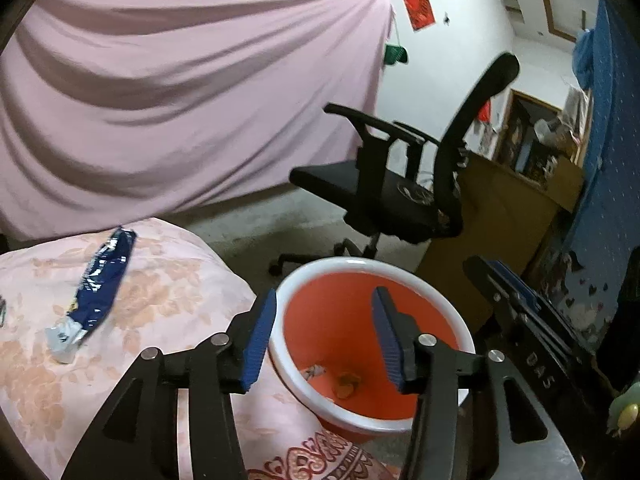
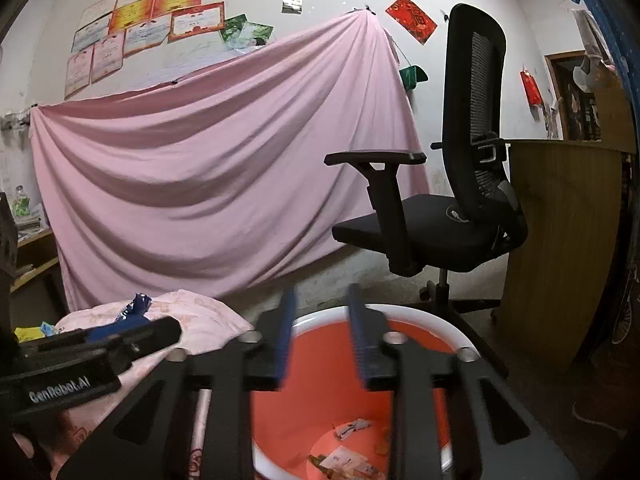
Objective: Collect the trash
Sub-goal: 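Open the left tool over the basin while the right tool opens too, then move both open tools back toward the blue snack bag on the bedspread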
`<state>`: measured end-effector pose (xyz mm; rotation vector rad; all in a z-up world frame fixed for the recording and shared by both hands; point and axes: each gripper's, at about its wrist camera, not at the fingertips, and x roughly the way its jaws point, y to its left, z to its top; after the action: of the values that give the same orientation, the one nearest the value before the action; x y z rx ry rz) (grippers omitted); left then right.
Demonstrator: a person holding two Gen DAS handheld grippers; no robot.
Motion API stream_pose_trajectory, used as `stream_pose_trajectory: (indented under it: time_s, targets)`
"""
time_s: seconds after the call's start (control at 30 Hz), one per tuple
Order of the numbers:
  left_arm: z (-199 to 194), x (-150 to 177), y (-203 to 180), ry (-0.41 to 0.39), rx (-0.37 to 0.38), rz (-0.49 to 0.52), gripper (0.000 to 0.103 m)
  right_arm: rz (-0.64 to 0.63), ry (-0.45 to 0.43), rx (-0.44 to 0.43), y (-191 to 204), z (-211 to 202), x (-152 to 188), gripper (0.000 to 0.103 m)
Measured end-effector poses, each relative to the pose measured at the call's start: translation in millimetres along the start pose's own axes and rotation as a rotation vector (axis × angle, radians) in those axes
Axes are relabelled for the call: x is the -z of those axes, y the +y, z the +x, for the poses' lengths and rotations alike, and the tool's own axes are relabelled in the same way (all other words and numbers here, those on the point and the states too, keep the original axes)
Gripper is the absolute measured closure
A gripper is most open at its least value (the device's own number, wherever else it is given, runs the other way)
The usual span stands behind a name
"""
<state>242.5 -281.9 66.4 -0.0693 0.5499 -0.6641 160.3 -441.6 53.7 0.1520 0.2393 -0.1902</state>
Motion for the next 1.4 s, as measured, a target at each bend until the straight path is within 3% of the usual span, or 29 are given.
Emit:
stream_pose_trajectory:
  time_s: [0.07,0.17,0.33,0.4,0.47,0.5,0.6,0.7,1.4]
  targets:
    - [-7.1,-0.5,5.1,-0.023,-0.021,-0.012,0.058,-0.003,-0.02,-0.005,2.0,-2.9,-1.1,0.062]
    - [-19.9,0.2,12.0,-0.073,-0.057,-0.027,0.046,-0.011,-0.051,-0.013,6.2,-7.5,-2.8,0.057]
    - [-41.0,2.4,25.4,-0.138,-0.117,-0.048,0.035,-0.025,-0.088,-0.031,14.3,-13.3,-5.4,0.054]
    - [-52.7,5.5,32.1,-0.172,-0.15,-0.059,0.016,-0.027,-0.099,-0.042,18.1,-15.0,-6.2,0.049]
    - [-62.9,9.3,37.7,-0.212,-0.183,-0.065,0.008,-0.025,-0.119,-0.055,21.7,-18.0,-6.6,0.019]
    - [-66.9,10.8,40.4,-0.225,-0.196,-0.066,0.005,-0.023,-0.136,-0.067,24.0,-20.9,-6.6,0.018]
    - [-80.6,15.5,50.7,-0.251,-0.237,-0.069,0.005,-0.033,-0.15,-0.09,33.0,-23.9,-8.4,0.016]
    - [-94.7,21.0,59.2,-0.276,-0.279,-0.073,0.004,-0.049,-0.169,-0.109,43.8,-27.1,-8.2,0.0]
    - [-186.1,58.5,112.5,-0.407,-0.511,-0.087,0.004,-0.137,-0.255,-0.285,128.4,-47.5,-4.4,0.0]
